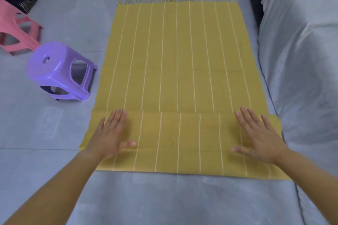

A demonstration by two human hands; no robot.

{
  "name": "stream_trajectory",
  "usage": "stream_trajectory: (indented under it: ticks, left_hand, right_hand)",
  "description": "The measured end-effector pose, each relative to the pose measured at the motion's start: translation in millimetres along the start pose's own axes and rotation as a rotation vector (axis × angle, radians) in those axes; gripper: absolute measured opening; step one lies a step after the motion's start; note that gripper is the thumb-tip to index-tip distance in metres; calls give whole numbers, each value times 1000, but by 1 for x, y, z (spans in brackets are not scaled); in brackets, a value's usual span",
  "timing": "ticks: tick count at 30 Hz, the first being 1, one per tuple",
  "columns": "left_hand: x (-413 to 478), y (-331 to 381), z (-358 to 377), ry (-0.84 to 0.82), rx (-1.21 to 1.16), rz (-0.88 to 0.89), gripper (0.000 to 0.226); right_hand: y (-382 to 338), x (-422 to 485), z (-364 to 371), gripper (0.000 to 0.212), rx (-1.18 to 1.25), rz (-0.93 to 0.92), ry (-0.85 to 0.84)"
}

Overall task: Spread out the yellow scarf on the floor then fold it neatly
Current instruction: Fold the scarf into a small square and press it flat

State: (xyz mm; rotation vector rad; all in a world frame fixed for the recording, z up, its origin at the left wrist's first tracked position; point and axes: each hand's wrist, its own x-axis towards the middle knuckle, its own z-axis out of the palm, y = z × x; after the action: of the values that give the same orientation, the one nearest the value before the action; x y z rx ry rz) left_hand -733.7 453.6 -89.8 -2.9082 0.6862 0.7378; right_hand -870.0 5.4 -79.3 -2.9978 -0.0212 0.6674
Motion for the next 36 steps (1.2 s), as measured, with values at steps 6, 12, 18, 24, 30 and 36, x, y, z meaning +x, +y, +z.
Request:
stream_trajectory:
  ticks: [6, 12, 18, 24, 30, 36]
  left_hand:
    - [-22, 4, 44, -175, -14, 11, 128]
    - [-28, 15, 68, -180, -119, -48, 119]
    - [-36, 12, 71, -237, -72, -5, 124]
    - [-38, 10, 72, -233, 20, 4, 111]
    - [-34, 3, 67, -204, 15, 38, 93]
    - [-27, -7, 47, -267, -38, 117, 84]
  right_hand:
    - [-7, -16, 45, 117, 51, 23, -167]
    - [-12, -14, 66, 111, 83, 92, -228]
    - [-33, -30, 81, 106, 86, -27, -185]
    - [-26, -35, 104, 83, 37, -117, -80]
    - [-15, -32, 111, 63, 72, -155, -29]
    - [6, -28, 104, 67, 91, -270, -33]
